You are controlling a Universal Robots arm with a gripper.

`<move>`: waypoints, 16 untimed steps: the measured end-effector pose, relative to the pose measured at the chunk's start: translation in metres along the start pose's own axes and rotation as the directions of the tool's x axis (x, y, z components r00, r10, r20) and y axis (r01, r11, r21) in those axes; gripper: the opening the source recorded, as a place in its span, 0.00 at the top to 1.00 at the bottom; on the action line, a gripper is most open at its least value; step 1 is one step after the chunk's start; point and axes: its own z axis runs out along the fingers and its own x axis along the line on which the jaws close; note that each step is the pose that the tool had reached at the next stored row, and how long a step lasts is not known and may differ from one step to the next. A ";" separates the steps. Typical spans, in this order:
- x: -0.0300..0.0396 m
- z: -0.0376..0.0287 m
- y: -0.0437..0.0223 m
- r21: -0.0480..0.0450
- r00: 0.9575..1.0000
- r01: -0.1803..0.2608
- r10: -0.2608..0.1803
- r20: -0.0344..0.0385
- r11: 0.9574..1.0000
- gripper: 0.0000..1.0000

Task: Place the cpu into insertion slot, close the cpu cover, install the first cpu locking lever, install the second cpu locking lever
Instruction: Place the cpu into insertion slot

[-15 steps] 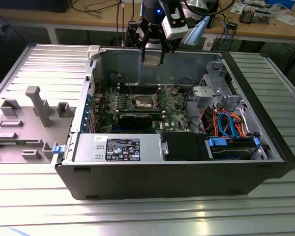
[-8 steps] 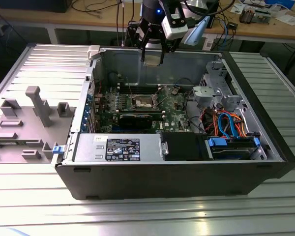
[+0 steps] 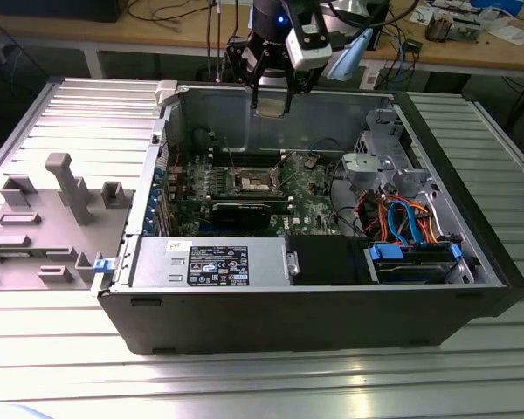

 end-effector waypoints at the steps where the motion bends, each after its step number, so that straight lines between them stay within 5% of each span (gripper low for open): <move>1: 0.0000 0.0000 0.0000 0.000 1.000 -0.003 0.003 0.000 1.000 0.46; 16: 0.0000 0.0000 0.0000 0.000 1.000 -0.006 0.006 0.001 1.000 0.46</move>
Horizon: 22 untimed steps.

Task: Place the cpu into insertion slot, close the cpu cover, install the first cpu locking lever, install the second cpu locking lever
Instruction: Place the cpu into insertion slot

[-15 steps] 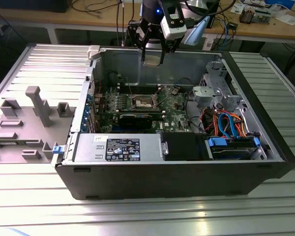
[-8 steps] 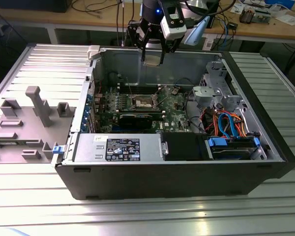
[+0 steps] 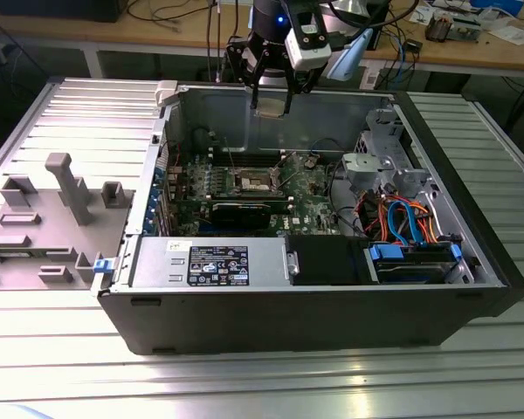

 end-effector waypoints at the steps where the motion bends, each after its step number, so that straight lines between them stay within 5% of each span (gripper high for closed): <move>1: 0.0000 0.0000 0.0000 0.000 1.000 -0.003 0.003 0.000 1.000 0.46; 22: 0.0000 0.0000 0.0000 0.000 1.000 -0.019 0.019 0.002 1.000 0.46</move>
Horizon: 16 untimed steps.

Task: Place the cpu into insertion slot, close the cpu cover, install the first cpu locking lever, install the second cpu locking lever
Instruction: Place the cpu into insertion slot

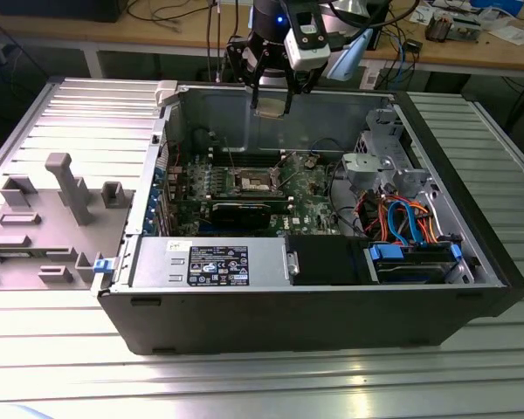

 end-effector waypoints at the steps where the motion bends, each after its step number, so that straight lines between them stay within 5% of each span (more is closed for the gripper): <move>1: 0.0000 0.0000 0.0000 0.000 1.000 -0.003 0.003 0.000 1.000 0.46; 16: 0.0000 0.0000 0.0000 0.000 1.000 -0.021 0.021 0.002 1.000 0.46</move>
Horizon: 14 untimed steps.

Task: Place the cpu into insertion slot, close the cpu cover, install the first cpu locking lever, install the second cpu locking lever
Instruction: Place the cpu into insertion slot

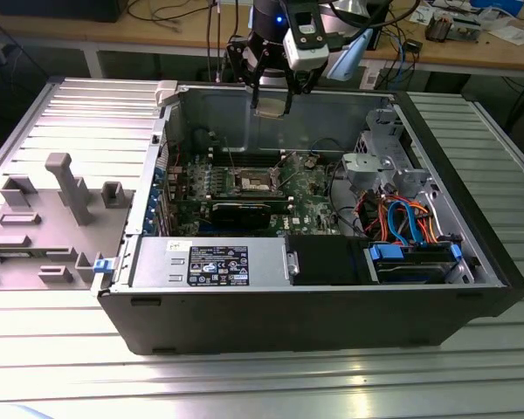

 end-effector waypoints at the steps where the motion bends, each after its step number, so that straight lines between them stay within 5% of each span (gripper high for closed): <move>1: 0.0000 0.0000 0.0000 0.000 1.000 -0.003 0.003 0.000 1.000 0.46; 14: 0.0000 0.0000 0.0000 -0.001 0.999 -0.044 0.044 0.004 0.999 0.46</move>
